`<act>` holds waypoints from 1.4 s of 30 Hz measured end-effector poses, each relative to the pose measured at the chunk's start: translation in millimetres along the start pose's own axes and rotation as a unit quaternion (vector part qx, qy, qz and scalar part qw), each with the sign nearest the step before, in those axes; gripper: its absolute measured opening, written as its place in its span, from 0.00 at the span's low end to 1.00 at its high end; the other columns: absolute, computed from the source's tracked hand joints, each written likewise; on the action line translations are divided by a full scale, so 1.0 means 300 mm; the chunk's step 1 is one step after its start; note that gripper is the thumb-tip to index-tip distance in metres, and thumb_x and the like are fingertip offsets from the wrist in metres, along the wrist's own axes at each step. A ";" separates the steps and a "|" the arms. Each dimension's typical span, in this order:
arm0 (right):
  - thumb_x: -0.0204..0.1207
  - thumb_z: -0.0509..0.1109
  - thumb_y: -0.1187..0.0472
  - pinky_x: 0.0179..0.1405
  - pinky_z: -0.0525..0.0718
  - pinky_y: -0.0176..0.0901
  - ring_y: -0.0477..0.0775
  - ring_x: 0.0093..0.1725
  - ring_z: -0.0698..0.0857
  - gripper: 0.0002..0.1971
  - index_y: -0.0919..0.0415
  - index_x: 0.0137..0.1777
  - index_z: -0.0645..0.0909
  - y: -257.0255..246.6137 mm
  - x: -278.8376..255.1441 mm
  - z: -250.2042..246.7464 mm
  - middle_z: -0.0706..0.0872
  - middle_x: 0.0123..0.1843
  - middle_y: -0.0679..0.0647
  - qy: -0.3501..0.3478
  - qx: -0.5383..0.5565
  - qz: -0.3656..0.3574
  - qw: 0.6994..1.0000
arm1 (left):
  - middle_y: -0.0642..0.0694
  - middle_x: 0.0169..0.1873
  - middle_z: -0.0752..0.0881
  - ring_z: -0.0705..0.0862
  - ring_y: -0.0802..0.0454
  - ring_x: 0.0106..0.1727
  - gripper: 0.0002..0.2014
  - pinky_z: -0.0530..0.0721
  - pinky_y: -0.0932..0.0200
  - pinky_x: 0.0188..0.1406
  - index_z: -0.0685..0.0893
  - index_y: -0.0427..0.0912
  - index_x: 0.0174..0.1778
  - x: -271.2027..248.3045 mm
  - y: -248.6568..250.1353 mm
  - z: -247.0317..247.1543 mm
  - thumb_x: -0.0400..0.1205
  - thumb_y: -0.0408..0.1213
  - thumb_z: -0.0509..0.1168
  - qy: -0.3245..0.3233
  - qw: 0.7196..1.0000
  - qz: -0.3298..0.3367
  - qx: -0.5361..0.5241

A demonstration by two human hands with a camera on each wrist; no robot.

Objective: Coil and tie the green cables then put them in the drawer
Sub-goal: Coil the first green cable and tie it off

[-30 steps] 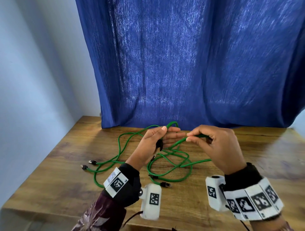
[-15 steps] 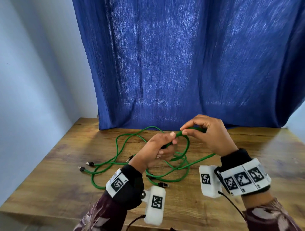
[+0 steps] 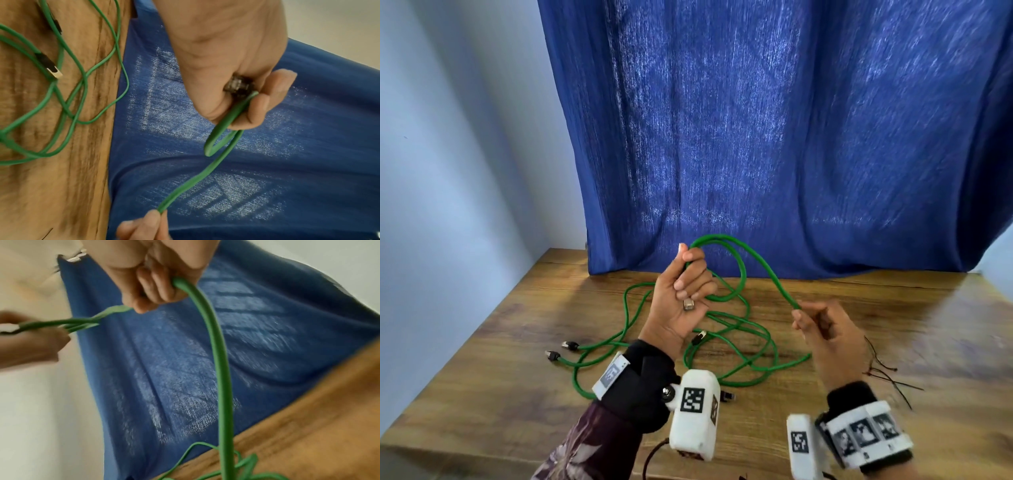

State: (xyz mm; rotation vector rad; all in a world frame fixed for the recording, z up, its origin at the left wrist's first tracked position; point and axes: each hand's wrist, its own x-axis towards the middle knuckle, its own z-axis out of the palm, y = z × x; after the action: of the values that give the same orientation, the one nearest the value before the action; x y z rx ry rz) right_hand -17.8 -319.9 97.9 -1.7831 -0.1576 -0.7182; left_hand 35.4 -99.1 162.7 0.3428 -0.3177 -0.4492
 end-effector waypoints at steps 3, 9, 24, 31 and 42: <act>0.72 0.66 0.54 0.41 0.70 0.10 0.18 0.43 0.78 0.13 0.64 0.38 0.83 -0.026 -0.041 0.053 0.86 0.41 0.44 0.024 -0.141 -0.103 0.984 | 0.42 0.23 0.82 0.73 0.54 0.20 0.15 0.77 0.60 0.27 0.79 0.33 0.43 0.022 -0.002 -0.010 0.86 0.38 0.53 0.035 0.999 0.011 -0.033; 0.75 0.71 0.65 0.44 0.76 0.16 0.34 0.44 0.84 0.18 0.53 0.64 0.81 -0.071 -0.076 0.092 0.87 0.52 0.44 -0.138 -0.160 -0.089 0.973 | 0.45 0.29 0.90 0.89 0.53 0.29 0.06 0.86 0.61 0.24 0.84 0.38 0.30 0.047 0.001 0.030 0.61 0.35 0.72 0.144 0.982 0.114 -0.043; 0.77 0.60 0.57 0.34 0.74 0.21 0.36 0.39 0.78 0.11 0.54 0.52 0.83 -0.054 -0.158 0.086 0.81 0.45 0.46 -0.018 -0.175 -0.134 0.975 | 0.38 0.46 0.91 0.90 0.48 0.49 0.18 0.89 0.56 0.48 0.74 0.40 0.37 0.077 0.064 0.029 0.88 0.41 0.46 0.105 0.973 0.207 0.009; 0.76 0.61 0.58 0.28 0.79 0.34 0.41 0.35 0.81 0.13 0.53 0.55 0.85 -0.139 -0.064 0.069 0.77 0.45 0.41 -0.198 -0.222 -0.248 0.922 | 0.38 0.48 0.90 0.89 0.45 0.52 0.18 0.88 0.54 0.52 0.71 0.42 0.37 0.094 0.038 0.014 0.88 0.43 0.44 0.091 0.972 0.167 0.136; 0.80 0.64 0.58 0.41 0.81 0.37 0.40 0.43 0.83 0.11 0.58 0.53 0.87 -0.204 0.110 0.071 0.82 0.43 0.45 -0.191 -0.100 -0.266 0.940 | 0.39 0.45 0.91 0.90 0.48 0.45 0.16 0.86 0.54 0.50 0.71 0.41 0.38 0.082 -0.035 -0.036 0.89 0.40 0.46 0.086 0.907 0.013 0.413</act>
State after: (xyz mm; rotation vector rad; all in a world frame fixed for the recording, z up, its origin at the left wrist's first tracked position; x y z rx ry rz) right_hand -10.6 -287.7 162.9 -2.0865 -0.8813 -0.7737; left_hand 56.5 -116.8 154.4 1.1999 -0.3282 -0.2322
